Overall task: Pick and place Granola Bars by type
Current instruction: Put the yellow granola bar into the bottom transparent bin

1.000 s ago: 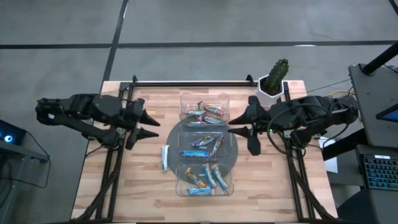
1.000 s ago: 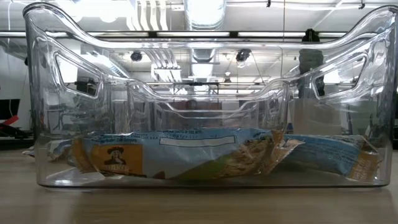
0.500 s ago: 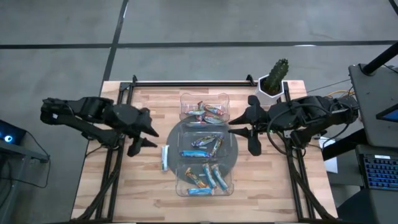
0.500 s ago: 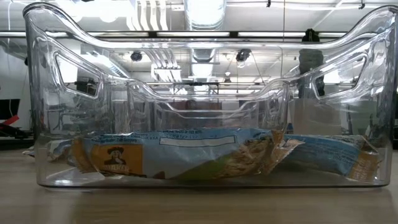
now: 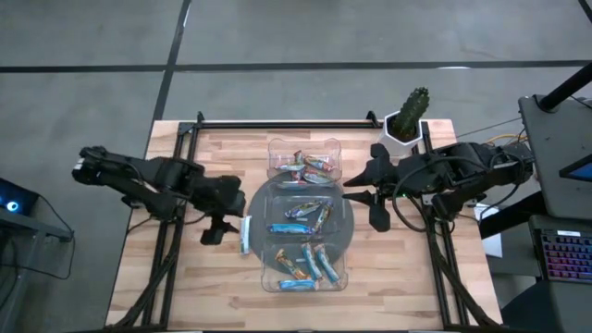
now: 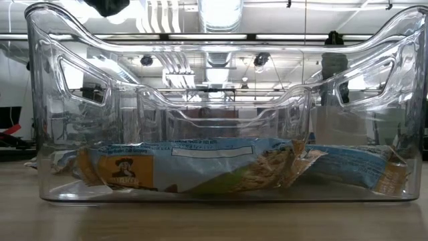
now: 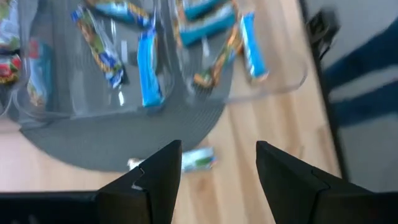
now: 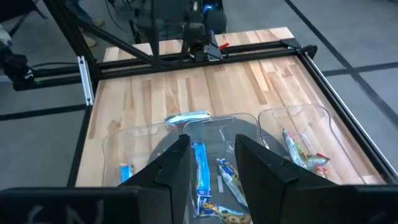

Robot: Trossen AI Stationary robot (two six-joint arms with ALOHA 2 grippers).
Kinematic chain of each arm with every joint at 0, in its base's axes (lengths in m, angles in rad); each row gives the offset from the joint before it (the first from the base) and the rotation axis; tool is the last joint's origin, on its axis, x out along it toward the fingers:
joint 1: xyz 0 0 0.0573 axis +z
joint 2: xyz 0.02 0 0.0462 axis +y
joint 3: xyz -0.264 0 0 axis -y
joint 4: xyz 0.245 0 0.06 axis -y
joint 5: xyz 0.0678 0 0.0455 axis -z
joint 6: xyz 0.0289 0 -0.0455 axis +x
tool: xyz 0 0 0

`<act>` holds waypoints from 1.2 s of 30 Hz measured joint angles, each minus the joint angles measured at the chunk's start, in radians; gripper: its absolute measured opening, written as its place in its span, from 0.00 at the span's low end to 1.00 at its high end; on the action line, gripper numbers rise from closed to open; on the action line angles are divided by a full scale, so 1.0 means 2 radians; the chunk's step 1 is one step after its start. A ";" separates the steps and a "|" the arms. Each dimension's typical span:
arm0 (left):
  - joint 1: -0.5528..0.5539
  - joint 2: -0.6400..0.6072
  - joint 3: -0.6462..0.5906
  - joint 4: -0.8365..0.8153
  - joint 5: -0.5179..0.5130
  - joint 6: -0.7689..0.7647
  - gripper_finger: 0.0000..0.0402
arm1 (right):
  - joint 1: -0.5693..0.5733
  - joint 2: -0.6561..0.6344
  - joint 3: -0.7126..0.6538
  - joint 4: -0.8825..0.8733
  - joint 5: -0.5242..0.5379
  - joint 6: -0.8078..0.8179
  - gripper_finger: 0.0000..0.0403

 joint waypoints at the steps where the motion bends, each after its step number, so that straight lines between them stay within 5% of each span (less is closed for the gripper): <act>1: 0.000 0.006 0.000 -0.009 -0.001 0.010 0.47 | 0.000 0.000 0.000 -0.001 0.000 0.000 0.29; 19: -0.004 0.091 -0.029 -0.068 -0.023 0.335 0.47 | 0.000 0.000 0.000 -0.001 0.000 0.013 0.29; 36: -0.004 0.110 -0.112 -0.027 -0.029 0.211 0.47 | 0.000 0.000 0.000 -0.009 0.000 0.034 0.29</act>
